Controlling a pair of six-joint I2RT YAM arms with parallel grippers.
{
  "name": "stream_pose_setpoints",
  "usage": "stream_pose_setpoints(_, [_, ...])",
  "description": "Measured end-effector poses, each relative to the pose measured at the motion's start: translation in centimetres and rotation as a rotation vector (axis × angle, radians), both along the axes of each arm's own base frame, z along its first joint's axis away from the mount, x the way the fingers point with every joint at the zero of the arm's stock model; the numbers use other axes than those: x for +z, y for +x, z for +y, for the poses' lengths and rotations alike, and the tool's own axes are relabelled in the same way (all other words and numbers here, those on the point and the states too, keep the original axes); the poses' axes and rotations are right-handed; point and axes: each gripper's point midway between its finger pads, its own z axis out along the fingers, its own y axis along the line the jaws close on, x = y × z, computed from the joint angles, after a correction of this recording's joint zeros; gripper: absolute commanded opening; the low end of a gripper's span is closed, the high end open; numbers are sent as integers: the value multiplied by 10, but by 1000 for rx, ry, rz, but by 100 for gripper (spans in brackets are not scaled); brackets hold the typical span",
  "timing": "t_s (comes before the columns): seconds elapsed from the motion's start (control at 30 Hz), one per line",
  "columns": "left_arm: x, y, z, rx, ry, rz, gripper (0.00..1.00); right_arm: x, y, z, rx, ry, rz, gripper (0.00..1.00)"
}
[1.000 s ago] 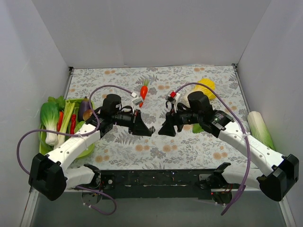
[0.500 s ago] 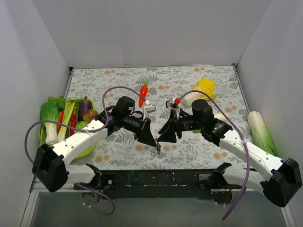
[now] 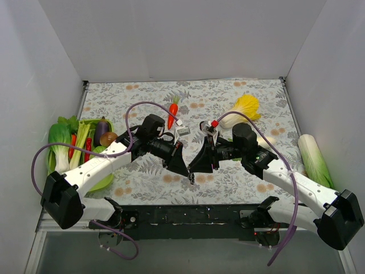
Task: Unlock with the key
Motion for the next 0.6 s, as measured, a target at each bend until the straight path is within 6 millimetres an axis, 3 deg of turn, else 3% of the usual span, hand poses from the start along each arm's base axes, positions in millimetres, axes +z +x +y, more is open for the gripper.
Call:
stream_pose_setpoints(0.27, [-2, -1, 0, -6, 8, 3, 0, 7, -1, 2, 11, 27, -7, 35])
stream_pose_setpoints(0.6, [-6, 0, 1, -5, 19, -6, 0, -3, 1, 5, 16, 13, 22, 33])
